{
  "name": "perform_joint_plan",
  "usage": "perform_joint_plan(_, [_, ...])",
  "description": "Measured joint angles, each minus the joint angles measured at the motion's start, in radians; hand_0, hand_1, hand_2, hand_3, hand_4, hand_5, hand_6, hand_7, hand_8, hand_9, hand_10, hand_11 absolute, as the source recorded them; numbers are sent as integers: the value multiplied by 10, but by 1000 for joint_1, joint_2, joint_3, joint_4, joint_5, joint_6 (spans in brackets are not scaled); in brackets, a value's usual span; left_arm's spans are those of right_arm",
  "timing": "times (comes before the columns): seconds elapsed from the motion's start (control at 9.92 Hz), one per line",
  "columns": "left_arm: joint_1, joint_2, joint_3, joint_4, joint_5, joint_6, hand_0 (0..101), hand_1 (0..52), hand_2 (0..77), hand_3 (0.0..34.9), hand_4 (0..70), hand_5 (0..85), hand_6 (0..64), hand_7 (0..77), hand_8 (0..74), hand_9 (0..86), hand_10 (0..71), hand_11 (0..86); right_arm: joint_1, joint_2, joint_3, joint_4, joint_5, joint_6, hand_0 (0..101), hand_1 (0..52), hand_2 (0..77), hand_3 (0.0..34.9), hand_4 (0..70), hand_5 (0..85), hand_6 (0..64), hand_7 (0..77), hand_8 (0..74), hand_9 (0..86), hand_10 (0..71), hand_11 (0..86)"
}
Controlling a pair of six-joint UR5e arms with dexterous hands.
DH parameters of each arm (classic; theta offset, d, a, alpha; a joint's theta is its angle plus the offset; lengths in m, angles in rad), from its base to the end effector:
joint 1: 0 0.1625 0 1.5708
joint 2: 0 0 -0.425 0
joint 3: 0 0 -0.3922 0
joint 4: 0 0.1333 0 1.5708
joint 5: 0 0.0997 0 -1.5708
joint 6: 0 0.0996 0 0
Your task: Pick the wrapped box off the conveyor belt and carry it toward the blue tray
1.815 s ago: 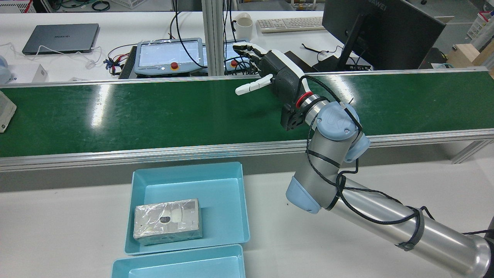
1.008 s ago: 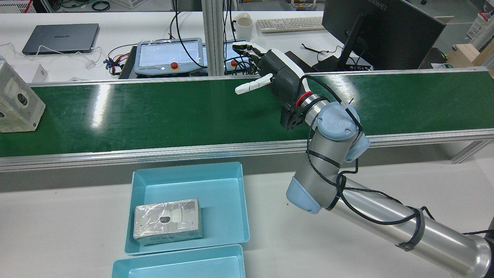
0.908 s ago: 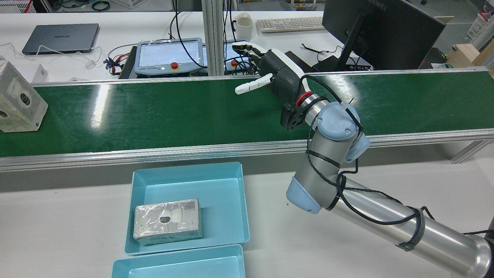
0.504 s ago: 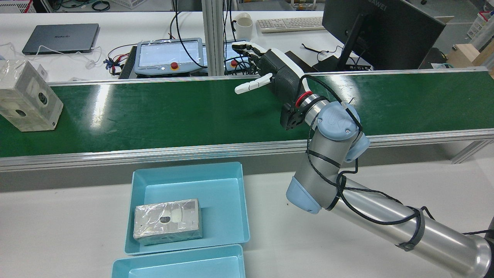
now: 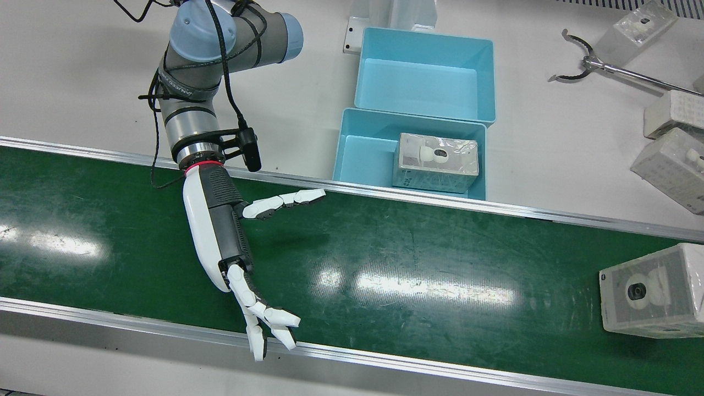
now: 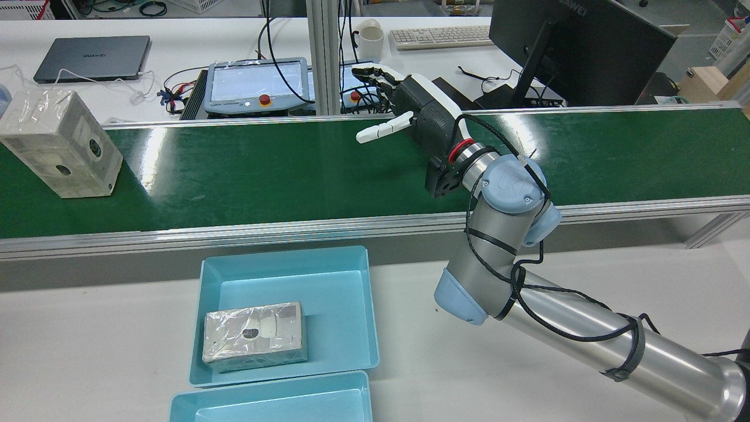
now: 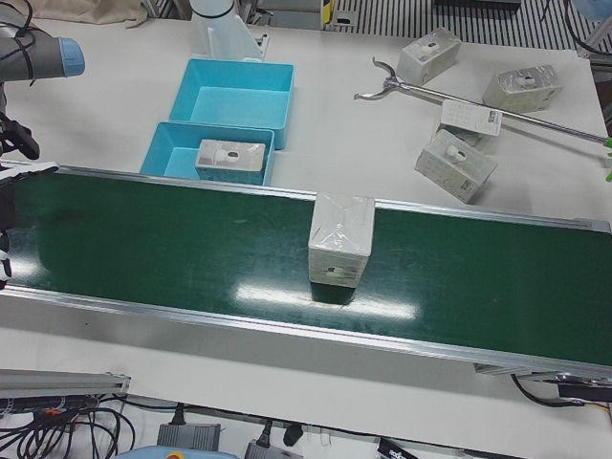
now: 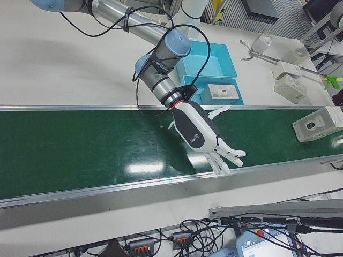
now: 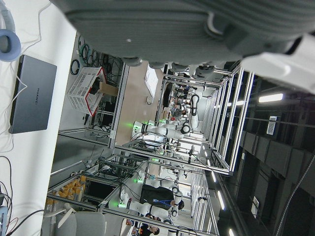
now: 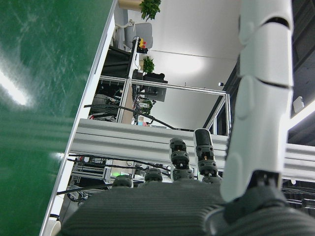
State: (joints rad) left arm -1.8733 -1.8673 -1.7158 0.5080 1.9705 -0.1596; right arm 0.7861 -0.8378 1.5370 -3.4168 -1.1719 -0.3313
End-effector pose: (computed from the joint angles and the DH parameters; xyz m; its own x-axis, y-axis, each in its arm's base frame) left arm -0.2582 -0.5099 0.5069 -0.9792 -0.0849 0.1841 -0.1777 -0.0779 -0.9810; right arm -0.3794 -0.6234 0.2790 -0.9477 0.2842 0.1454 -0.0186 0.4056 -0.9139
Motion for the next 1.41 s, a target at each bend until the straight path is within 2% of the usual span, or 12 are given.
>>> perform_joint_plan(0.61, [0, 0, 0, 0, 0, 0, 0, 0, 5, 0, 0, 5, 0, 0, 5, 0, 5, 5, -4, 2, -1, 1, 3, 0, 469, 115, 93, 68, 54, 245, 71, 27, 16, 16, 0, 16])
perform_joint_plan(1.31, [0, 0, 0, 0, 0, 0, 0, 0, 5, 0, 0, 5, 0, 0, 5, 5, 5, 5, -13, 2, -3, 30, 6, -3, 464, 98, 87, 67, 54, 245, 65, 27, 16, 16, 0, 16])
perform_joint_plan(1.41, [0, 0, 0, 0, 0, 0, 0, 0, 5, 0, 0, 5, 0, 0, 5, 0, 5, 5, -15, 2, -3, 32, 6, -3, 461, 93, 60, 79, 54, 224, 65, 27, 16, 16, 0, 16])
